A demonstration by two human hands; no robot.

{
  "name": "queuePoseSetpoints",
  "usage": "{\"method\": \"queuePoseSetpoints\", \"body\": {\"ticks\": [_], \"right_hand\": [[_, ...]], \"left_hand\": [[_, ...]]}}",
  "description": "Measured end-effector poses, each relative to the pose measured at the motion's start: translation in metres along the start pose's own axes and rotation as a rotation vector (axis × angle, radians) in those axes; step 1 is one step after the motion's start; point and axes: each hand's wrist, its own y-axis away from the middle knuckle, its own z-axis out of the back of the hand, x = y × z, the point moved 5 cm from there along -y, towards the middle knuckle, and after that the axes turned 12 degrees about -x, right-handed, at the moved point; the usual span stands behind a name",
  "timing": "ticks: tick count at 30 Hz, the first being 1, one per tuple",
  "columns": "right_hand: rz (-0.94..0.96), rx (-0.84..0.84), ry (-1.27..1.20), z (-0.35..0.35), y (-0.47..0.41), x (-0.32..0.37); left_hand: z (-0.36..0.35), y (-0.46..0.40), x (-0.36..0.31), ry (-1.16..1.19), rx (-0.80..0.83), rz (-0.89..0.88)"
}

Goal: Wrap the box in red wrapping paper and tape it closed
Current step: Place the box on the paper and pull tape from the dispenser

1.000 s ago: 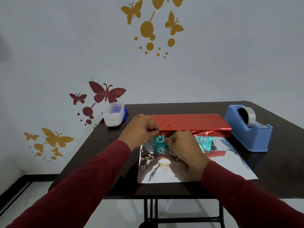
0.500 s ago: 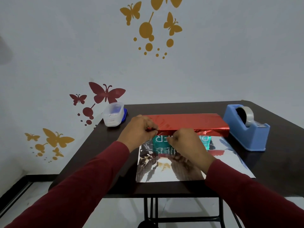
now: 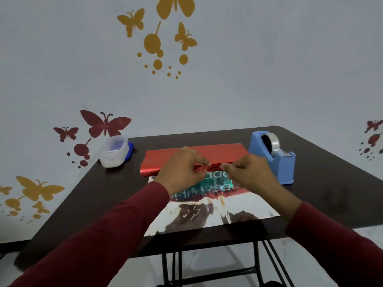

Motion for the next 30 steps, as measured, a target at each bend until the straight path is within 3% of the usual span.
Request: {"method": "queuePoseSetpoints", "body": {"ticks": [5, 14, 16, 20, 24, 30], "right_hand": [[-0.127, -0.023, 0.011, 0.055, -0.004, -0.03], [-0.234, -0.297, 0.213, 0.126, -0.039, -0.091], [-0.411, -0.215, 0.147, 0.122, -0.051, -0.109], [-0.819, 0.137, -0.267, 0.1, -0.055, -0.122], [-0.885, 0.275, -0.356, 0.094, -0.062, -0.117], [-0.947, 0.222, -0.48, 0.086, -0.066, -0.117]], "left_hand": [[-0.044, -0.027, -0.043, 0.072, 0.035, -0.042], [-0.102, -0.081, -0.115, 0.11, 0.11, -0.148], [-0.114, -0.092, -0.121, 0.121, 0.156, -0.14], [-0.139, -0.11, -0.117, 0.053, 0.309, -0.124], [-0.148, -0.12, -0.109, 0.056, 0.384, -0.111], [-0.15, -0.125, -0.106, 0.039, 0.434, -0.143]]}}
